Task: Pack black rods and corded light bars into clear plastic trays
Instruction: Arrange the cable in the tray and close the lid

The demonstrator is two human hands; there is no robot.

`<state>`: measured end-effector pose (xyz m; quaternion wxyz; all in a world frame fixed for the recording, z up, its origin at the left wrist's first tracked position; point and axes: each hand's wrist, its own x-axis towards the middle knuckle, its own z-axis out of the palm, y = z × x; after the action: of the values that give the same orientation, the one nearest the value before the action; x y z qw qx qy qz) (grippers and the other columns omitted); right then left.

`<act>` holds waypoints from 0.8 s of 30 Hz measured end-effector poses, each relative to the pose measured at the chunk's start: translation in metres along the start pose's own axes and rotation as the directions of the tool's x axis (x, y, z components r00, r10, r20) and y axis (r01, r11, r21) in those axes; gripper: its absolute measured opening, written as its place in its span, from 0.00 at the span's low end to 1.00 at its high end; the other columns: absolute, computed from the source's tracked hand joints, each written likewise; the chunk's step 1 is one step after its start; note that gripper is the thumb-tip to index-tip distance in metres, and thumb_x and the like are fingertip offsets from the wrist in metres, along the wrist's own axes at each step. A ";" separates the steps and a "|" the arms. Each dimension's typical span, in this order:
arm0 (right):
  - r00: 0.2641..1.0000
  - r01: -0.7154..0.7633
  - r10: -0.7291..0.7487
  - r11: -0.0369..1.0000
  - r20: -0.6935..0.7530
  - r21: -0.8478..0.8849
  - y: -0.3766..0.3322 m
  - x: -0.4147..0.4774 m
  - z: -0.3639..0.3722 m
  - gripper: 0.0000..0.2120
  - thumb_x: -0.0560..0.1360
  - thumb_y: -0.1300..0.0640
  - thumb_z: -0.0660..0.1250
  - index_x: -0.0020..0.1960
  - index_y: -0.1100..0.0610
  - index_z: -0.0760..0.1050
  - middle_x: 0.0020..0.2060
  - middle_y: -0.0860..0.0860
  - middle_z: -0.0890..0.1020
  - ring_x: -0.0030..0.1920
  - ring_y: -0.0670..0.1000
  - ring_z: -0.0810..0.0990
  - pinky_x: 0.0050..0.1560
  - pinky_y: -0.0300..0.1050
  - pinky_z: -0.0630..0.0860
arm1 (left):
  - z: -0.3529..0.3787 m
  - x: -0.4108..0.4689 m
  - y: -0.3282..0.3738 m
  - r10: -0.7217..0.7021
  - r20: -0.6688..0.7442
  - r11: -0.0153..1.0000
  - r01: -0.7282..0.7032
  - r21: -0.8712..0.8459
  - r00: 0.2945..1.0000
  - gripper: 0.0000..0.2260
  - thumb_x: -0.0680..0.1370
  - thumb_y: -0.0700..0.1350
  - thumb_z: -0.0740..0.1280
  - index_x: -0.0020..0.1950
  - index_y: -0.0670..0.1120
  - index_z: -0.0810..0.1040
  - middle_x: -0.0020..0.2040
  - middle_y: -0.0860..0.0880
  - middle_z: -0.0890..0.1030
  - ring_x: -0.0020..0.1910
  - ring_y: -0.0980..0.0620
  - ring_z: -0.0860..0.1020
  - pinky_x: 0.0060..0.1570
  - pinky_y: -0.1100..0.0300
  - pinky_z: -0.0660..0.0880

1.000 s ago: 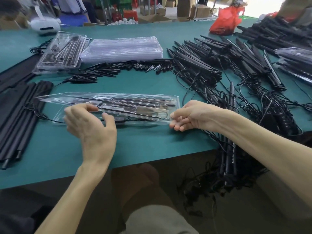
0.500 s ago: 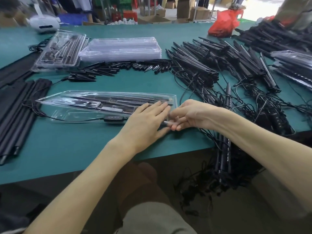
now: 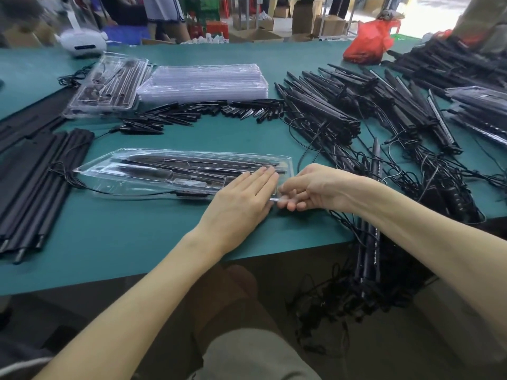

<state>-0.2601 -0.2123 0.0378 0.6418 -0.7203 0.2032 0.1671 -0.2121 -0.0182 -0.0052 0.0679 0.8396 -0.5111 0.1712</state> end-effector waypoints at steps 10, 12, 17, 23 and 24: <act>1.000 -0.011 0.011 0.999 0.007 -0.045 -0.004 -0.005 0.000 0.08 0.79 0.64 0.67 0.52 0.71 0.79 0.42 0.61 0.85 0.35 0.50 0.83 0.32 0.37 0.79 | 0.002 -0.002 0.003 -0.008 -0.030 1.000 0.008 -0.005 1.000 0.22 0.85 0.47 0.58 0.78 0.40 0.66 0.77 0.43 0.66 0.77 0.48 0.64 0.77 0.53 0.60; 1.000 -0.005 0.005 0.999 0.002 -0.048 -0.003 -0.005 0.001 0.09 0.80 0.64 0.67 0.52 0.71 0.79 0.41 0.61 0.85 0.34 0.50 0.83 0.32 0.37 0.79 | 0.002 -0.002 0.003 -0.009 -0.041 1.000 0.009 -0.015 0.999 0.22 0.85 0.47 0.58 0.77 0.40 0.67 0.77 0.43 0.68 0.77 0.48 0.66 0.77 0.53 0.62; 1.000 0.005 -0.005 0.999 -0.005 -0.037 -0.001 -0.005 0.001 0.08 0.80 0.64 0.67 0.50 0.70 0.80 0.41 0.61 0.85 0.33 0.49 0.83 0.31 0.36 0.79 | 0.004 -0.002 0.003 -0.023 -0.071 0.998 0.019 -0.065 0.997 0.22 0.85 0.47 0.59 0.77 0.42 0.67 0.77 0.46 0.67 0.77 0.51 0.64 0.77 0.53 0.60; 0.999 0.016 -0.015 1.000 -0.045 0.004 0.001 -0.006 -0.002 0.08 0.80 0.63 0.67 0.55 0.68 0.78 0.39 0.59 0.84 0.30 0.48 0.78 0.28 0.37 0.76 | -0.012 -0.019 -0.022 -0.098 -0.104 0.995 0.094 -0.043 0.990 0.22 0.81 0.46 0.68 0.74 0.43 0.72 0.74 0.47 0.73 0.73 0.49 0.71 0.74 0.51 0.65; 0.998 0.024 -0.022 0.999 -0.061 0.029 0.002 -0.006 -0.004 0.09 0.80 0.63 0.67 0.56 0.68 0.77 0.38 0.59 0.84 0.30 0.48 0.77 0.27 0.37 0.75 | -0.017 -0.027 -0.034 -0.128 -0.112 0.992 0.128 -0.012 0.985 0.22 0.80 0.44 0.69 0.73 0.43 0.73 0.72 0.46 0.75 0.72 0.48 0.72 0.73 0.50 0.66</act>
<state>-0.2660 -0.2161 0.0399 0.6480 -0.7177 0.2165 0.1348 -0.1969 0.0255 0.0026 0.1097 0.8595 -0.4519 0.2124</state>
